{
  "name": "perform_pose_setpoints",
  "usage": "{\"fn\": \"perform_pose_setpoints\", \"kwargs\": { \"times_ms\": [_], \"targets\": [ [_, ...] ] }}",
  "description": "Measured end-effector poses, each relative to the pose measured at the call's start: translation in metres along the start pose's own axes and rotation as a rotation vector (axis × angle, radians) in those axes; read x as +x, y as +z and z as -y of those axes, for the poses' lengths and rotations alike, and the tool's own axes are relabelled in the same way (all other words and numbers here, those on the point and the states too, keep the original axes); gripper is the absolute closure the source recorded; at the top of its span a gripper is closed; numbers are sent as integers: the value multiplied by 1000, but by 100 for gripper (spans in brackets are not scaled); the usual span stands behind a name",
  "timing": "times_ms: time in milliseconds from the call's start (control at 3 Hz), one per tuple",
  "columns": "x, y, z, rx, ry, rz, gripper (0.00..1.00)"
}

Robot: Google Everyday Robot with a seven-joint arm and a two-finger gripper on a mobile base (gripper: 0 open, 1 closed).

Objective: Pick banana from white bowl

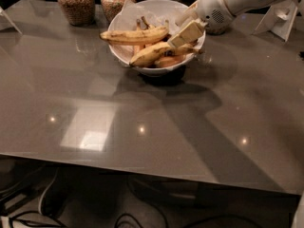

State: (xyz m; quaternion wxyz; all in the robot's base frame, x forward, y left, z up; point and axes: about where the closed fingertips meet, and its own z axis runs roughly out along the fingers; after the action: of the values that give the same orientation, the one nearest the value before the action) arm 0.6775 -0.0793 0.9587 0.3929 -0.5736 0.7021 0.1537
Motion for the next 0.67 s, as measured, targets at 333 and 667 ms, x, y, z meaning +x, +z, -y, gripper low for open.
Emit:
{"fn": "perform_pose_setpoints", "kwargs": {
  "times_ms": [333,667],
  "targets": [
    [3,9,0,-22,29,11,44],
    [4,17,-1,-49,49,15,38]
  ]
}}
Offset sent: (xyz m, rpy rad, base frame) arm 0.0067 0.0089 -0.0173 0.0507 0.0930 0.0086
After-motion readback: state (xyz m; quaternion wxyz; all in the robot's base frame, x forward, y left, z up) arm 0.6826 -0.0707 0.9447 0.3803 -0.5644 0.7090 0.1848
